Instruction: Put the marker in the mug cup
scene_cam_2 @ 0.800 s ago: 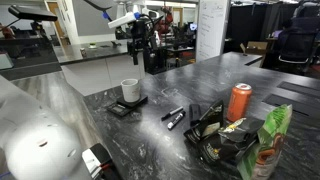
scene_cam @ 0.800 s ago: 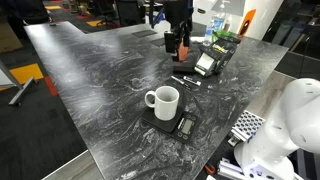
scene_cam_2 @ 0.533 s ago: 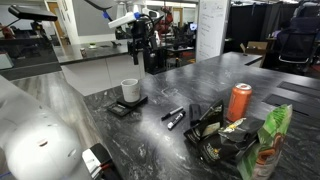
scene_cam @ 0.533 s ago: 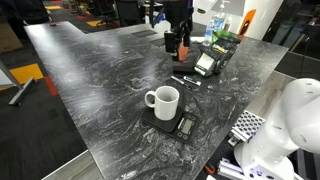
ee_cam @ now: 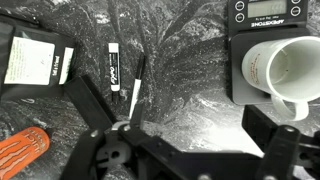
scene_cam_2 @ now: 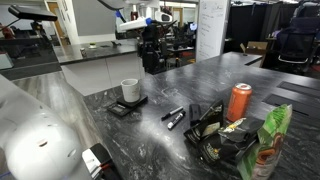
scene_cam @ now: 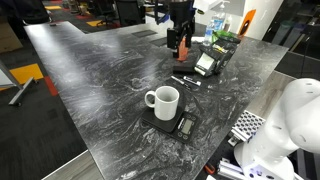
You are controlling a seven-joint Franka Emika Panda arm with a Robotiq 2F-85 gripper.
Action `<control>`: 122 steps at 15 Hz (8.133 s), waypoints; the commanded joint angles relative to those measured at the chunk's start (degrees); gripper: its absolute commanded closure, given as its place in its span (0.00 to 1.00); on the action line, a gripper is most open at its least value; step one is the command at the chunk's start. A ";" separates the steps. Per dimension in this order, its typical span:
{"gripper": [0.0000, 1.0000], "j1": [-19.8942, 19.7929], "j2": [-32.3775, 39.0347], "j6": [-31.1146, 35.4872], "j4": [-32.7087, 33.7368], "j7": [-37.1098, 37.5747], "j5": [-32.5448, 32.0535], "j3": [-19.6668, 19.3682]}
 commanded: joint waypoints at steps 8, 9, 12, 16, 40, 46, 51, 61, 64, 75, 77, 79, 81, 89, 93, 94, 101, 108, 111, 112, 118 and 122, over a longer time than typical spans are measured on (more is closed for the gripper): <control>0.00 -2.69 9.95 6.38 -3.18 -3.69 2.12 -5.56; 0.00 -2.76 11.03 6.85 -3.26 -4.16 2.37 -5.84; 0.00 -3.49 13.61 9.48 -3.53 -4.72 2.63 -6.70; 0.00 -4.83 17.59 13.70 -2.67 -6.84 3.72 -8.20; 0.47 -6.22 25.52 11.66 1.25 -10.52 8.32 -8.45; 0.47 -6.28 25.62 11.54 1.36 -10.10 8.73 -8.46; 0.50 -6.23 25.45 11.82 1.31 -8.70 9.29 -8.46; 0.23 -5.85 23.97 11.52 2.48 -5.98 8.78 -8.10; 0.25 -5.80 23.99 10.71 2.76 -4.17 8.34 -8.12; 0.00 -5.61 23.70 10.67 2.73 -3.81 9.84 -7.68; 0.00 -5.61 23.70 10.67 2.74 -3.92 9.87 -7.67; 0.00 -5.42 23.98 10.79 3.16 -1.25 7.73 -7.68; 0.00 -5.46 24.88 10.68 3.69 0.86 6.27 -7.79; 0.00 -5.92 28.11 9.65 4.67 -0.55 6.13 -8.00; 0.00 -6.38 30.11 9.55 5.15 -1.85 6.18 -8.42; 0.00 -6.43 30.55 9.41 5.41 -2.21 6.26 -8.48; 0.57 -6.98 33.00 8.13 7.98 -4.16 6.83 -8.53; 1.00 -7.52 33.56 7.82 9.04 -4.13 7.56 -8.73; 0.97 -7.89 33.68 7.71 9.17 -3.93 7.77 -8.83; 0.97 -7.98 33.71 7.61 9.23 -4.10 7.79 -8.83; 0.97 -6.67 30.95 6.98 7.77 -6.47 6.35 -7.35; 0.97 -5.77 28.92 9.23 6.42 -10.62 5.61 -5.96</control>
